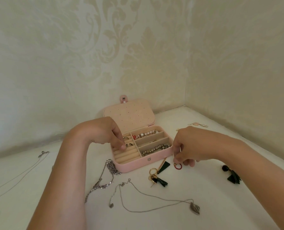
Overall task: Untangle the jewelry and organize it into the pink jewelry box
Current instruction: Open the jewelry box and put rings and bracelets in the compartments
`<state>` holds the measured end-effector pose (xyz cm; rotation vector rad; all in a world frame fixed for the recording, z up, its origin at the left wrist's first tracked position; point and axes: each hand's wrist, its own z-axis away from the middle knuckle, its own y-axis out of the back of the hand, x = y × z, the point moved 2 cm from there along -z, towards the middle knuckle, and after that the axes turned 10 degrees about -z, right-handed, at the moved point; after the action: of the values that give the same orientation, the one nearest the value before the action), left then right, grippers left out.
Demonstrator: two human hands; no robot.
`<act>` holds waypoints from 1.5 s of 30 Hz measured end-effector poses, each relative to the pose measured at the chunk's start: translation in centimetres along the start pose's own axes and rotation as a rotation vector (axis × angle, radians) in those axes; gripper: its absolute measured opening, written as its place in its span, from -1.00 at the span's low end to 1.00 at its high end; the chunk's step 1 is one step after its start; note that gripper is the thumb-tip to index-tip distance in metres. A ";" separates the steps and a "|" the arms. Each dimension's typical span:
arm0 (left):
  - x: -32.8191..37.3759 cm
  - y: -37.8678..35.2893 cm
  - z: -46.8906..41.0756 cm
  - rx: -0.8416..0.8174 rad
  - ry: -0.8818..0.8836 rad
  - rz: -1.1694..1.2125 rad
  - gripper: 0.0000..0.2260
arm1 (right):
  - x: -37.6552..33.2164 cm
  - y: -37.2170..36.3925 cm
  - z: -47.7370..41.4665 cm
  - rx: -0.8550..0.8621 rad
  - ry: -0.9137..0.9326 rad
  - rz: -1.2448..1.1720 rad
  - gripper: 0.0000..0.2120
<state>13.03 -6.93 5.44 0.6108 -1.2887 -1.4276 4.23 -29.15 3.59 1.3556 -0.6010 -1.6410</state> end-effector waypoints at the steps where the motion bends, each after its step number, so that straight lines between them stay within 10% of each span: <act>1: 0.1 -0.1 0.0 -0.019 0.004 -0.009 -0.89 | 0.0 -0.1 0.0 -0.001 0.003 0.005 -0.84; 32: -0.5 -0.5 -0.9 -0.109 0.082 -0.083 -0.83 | -0.6 -0.7 -0.3 0.035 0.084 -0.025 -0.79; 45: -0.3 -0.8 -1.8 -0.104 0.210 -0.183 -0.51 | -1.3 -1.4 -0.1 -0.037 0.076 0.059 -0.97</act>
<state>14.37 -7.48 4.13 0.8011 -1.0080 -1.5247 3.87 -27.32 3.14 1.3542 -0.5585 -1.5391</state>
